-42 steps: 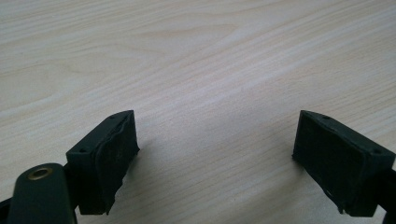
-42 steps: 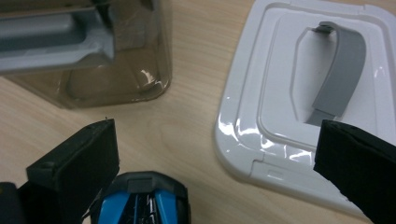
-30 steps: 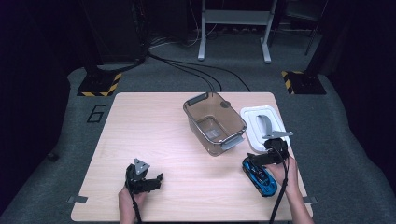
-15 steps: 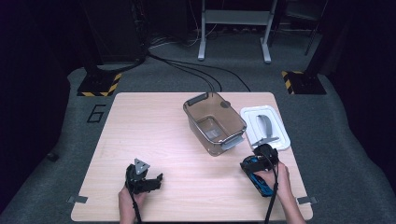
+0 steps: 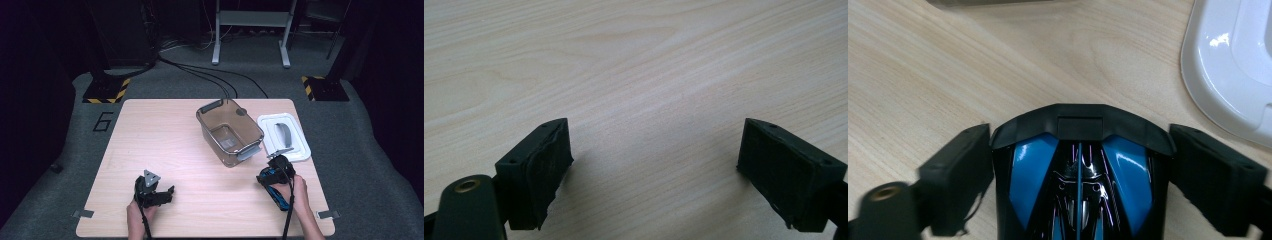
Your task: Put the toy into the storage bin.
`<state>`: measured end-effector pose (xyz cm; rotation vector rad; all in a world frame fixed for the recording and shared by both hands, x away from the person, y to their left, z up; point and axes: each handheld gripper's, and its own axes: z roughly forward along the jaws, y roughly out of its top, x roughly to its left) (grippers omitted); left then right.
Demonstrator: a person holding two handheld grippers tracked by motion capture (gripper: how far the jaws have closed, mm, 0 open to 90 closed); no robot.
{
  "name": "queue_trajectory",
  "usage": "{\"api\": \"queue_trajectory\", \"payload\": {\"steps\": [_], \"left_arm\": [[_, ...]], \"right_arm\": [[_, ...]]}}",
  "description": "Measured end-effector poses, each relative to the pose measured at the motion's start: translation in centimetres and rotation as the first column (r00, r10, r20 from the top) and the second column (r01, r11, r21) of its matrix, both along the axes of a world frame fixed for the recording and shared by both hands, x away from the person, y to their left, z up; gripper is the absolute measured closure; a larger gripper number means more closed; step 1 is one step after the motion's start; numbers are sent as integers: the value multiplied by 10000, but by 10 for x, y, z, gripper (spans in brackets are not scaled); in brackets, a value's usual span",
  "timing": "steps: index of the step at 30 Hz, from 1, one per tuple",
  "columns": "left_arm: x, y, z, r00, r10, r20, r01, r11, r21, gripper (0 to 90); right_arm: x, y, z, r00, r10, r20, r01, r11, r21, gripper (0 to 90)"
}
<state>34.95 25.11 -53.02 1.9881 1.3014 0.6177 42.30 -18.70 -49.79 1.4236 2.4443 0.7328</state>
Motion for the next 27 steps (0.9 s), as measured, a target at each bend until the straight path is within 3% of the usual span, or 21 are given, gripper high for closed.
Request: {"api": "queue_trajectory", "payload": {"steps": [4, 27], "left_arm": [[0, 0, 0, 10000, 10, 48, -10, 10000, -17, 136], [0, 0, 0, 10000, -8, -44, 8, 10000, 16, 136]], "right_arm": [[-1, 1, 1, 9999, -77, 90, 76, 9999, 114, 226], [-1, 3, 2, 9998, -186, -48, 185, 9996, -194, 237]]}}
